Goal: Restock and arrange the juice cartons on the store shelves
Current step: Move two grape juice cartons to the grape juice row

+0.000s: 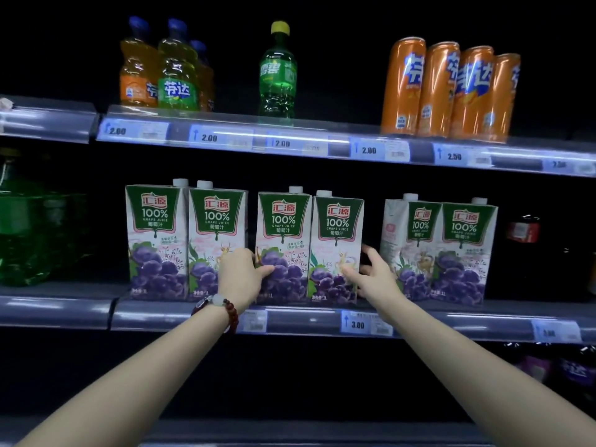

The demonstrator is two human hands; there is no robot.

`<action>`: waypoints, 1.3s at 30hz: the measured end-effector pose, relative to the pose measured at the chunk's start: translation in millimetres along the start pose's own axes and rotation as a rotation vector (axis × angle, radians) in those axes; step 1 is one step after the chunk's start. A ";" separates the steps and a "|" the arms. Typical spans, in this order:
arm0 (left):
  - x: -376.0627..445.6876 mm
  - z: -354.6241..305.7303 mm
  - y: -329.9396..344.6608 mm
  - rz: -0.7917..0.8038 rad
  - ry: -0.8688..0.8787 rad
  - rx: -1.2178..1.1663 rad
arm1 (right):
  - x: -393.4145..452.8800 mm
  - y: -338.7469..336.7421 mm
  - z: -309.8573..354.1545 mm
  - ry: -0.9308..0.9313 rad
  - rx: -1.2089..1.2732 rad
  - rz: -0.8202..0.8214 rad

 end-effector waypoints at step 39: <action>-69.3 -187.7 110.7 0.245 0.273 -0.335 | -62.1 -225.1 -15.1 0.015 -0.374 -0.479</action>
Point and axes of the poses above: each hand's wrist, its own x-axis towards the middle knuckle, its own y-axis out of the palm, z = x × y, the point moved 10 cm from there along x, towards the middle knuckle, and after that the axes turned 9 degrees about x, right-handed, at the moved point
